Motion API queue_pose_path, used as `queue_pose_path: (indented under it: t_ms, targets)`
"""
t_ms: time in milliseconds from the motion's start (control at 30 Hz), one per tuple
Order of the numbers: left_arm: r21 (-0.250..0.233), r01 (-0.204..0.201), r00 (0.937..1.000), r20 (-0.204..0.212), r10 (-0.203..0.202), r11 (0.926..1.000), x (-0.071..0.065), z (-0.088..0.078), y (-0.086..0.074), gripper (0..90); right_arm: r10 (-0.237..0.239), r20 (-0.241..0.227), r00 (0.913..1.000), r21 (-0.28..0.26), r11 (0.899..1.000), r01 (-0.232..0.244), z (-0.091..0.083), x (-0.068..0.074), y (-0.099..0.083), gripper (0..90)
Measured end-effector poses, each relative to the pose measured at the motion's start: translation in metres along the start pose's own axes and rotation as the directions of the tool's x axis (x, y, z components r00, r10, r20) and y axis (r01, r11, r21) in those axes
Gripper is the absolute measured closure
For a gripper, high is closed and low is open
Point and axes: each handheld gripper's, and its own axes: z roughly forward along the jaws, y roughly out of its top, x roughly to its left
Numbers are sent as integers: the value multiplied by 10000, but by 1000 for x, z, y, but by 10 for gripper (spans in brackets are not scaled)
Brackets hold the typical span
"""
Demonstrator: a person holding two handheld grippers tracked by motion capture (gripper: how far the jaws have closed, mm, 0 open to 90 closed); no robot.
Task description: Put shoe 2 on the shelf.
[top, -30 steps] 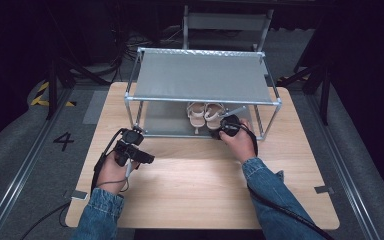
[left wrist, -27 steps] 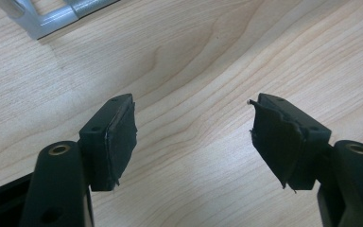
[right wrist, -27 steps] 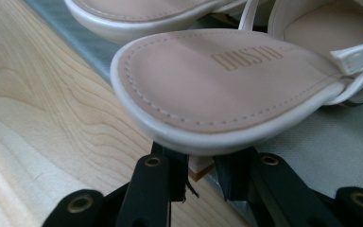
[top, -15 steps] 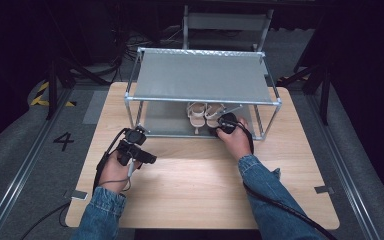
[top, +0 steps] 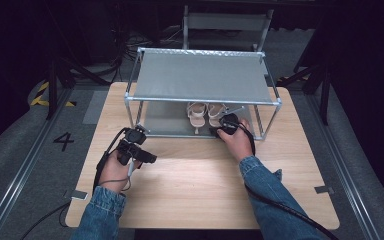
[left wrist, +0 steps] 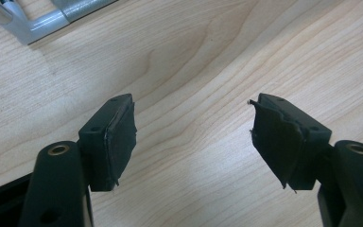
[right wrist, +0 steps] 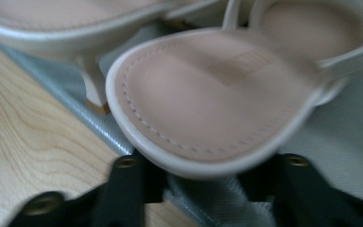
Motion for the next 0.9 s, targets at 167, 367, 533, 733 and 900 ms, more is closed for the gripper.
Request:
queue_pose_path:
  t_ms: [167,367,533,733,900]
  targets:
    - [1,-97,10000,15,97,10000,-1,0,3,308,-68,236,9997,-360,9993,76,-22,3,-1,463]
    - [-75,-148,9999,47,149,9999,-2,-1,5,307,117,105,9999,-548,9984,-111,-48,6,-3,408]
    - [-83,-71,9999,81,72,9999,0,-3,5,301,233,-76,9997,-551,9982,-237,-79,9,-4,356]
    - [-92,-192,9997,118,194,9998,0,-5,4,292,46,46,10000,-319,9995,-45,-113,2,-14,342]
    - [3,-359,9993,140,359,9994,0,-7,6,273,108,362,9993,-297,9995,-98,-146,-9,-33,349]
